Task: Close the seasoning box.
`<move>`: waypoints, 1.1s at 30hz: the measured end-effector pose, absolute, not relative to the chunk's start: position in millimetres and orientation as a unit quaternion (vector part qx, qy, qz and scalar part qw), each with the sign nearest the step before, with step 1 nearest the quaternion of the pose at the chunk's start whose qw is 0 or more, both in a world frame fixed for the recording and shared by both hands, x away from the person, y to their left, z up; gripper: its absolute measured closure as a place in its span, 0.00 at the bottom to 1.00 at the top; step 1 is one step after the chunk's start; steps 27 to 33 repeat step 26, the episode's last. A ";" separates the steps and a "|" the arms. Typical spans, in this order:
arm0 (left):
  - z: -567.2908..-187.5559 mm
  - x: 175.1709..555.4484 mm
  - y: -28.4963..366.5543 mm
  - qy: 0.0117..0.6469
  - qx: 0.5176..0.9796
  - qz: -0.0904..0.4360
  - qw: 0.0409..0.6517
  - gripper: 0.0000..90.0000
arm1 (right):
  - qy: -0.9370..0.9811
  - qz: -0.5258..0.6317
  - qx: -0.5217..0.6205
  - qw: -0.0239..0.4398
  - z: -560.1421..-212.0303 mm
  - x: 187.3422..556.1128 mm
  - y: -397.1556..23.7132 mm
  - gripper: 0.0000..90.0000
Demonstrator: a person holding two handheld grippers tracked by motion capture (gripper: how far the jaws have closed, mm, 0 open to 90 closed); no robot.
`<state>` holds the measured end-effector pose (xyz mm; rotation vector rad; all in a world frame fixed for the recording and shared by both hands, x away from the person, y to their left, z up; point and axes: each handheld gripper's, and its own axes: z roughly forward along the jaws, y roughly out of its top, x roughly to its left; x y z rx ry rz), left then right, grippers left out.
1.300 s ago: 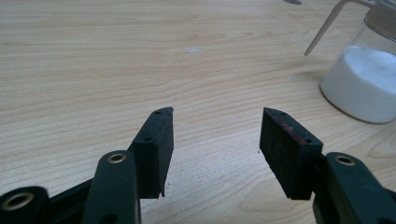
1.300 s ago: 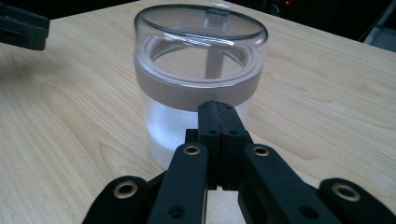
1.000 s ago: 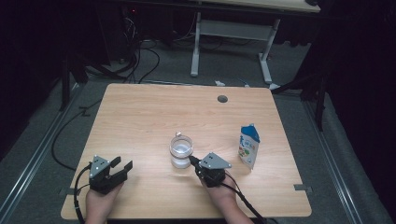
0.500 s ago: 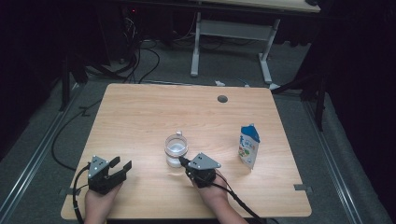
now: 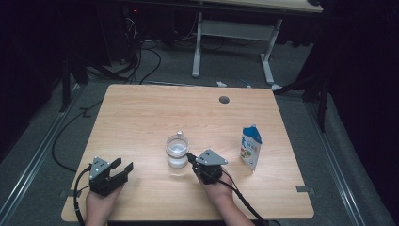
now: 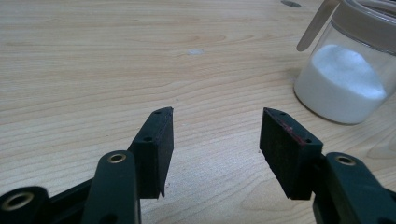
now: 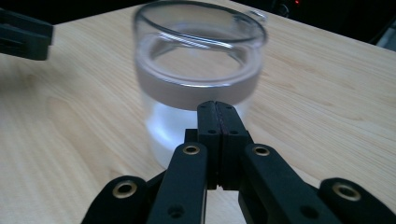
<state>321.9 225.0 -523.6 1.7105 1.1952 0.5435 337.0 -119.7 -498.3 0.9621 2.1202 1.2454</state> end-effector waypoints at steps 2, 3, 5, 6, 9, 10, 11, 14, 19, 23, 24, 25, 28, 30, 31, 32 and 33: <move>-523.7 321.8 225.2 0.488 0.699 0.222 0.473 0.50 | 0.776 0.455 0.359 0.249 -499.5 339.0 -125.2 0.99; -523.8 321.8 225.3 0.488 0.700 0.222 0.472 0.50 | 0.775 0.454 0.361 0.250 -500.4 338.4 -128.9 0.98; -524.4 322.0 225.7 0.488 0.700 0.221 0.472 0.50 | 0.776 0.445 0.365 0.259 -503.2 335.7 -138.9 0.97; -524.8 322.2 225.7 0.488 0.701 0.220 0.471 0.50 | 0.775 0.441 0.371 0.259 -504.8 333.8 -145.8 0.96; -524.7 321.8 225.6 0.488 0.701 0.221 0.471 0.50 | 0.773 0.428 0.386 0.267 -510.1 327.2 -171.9 0.90; -524.6 321.6 225.4 0.488 0.701 0.221 0.471 0.50 | 0.772 0.426 0.389 0.269 -512.2 323.4 -183.8 0.85; -524.3 321.3 225.0 0.489 0.701 0.220 0.471 0.50 | 0.771 0.424 0.391 0.271 -513.5 320.4 -190.9 0.81; -521.8 318.7 219.9 0.482 0.704 0.220 0.474 0.50 | 0.757 0.431 0.395 0.292 -519.9 305.1 -219.2 0.67; -520.9 318.6 207.9 0.470 0.715 0.220 0.468 0.49 | 0.732 0.447 0.418 0.299 -515.8 295.1 -244.9 0.55; -522.2 319.5 204.7 0.469 0.719 0.215 0.465 0.49 | 0.735 0.445 0.417 0.296 -517.6 296.5 -244.3 0.52; -522.6 319.5 204.7 0.469 0.720 0.215 0.464 0.49 | 0.739 0.441 0.415 0.296 -518.7 296.6 -242.8 0.52; -522.8 319.5 204.9 0.469 0.720 0.214 0.463 0.49 | 0.741 0.440 0.414 0.294 -519.1 296.6 -242.0 0.52; -523.0 319.6 205.2 0.470 0.720 0.214 0.463 0.49 | 0.740 0.442 0.414 0.294 -519.4 296.7 -241.2 0.51; -523.0 319.6 205.2 0.470 0.720 0.214 0.463 0.49 | 0.740 0.442 0.414 0.294 -519.4 296.7 -241.2 0.51; -523.0 319.6 205.2 0.470 0.720 0.214 0.463 0.49 | 0.740 0.442 0.414 0.294 -519.4 296.7 -241.2 0.51; -523.0 319.6 205.2 0.470 0.720 0.214 0.463 0.49 | 0.740 0.442 0.414 0.294 -519.4 296.7 -241.2 0.51; -523.0 319.6 205.2 0.470 0.720 0.214 0.463 0.49 | 0.740 0.442 0.414 0.294 -519.4 296.7 -241.2 0.51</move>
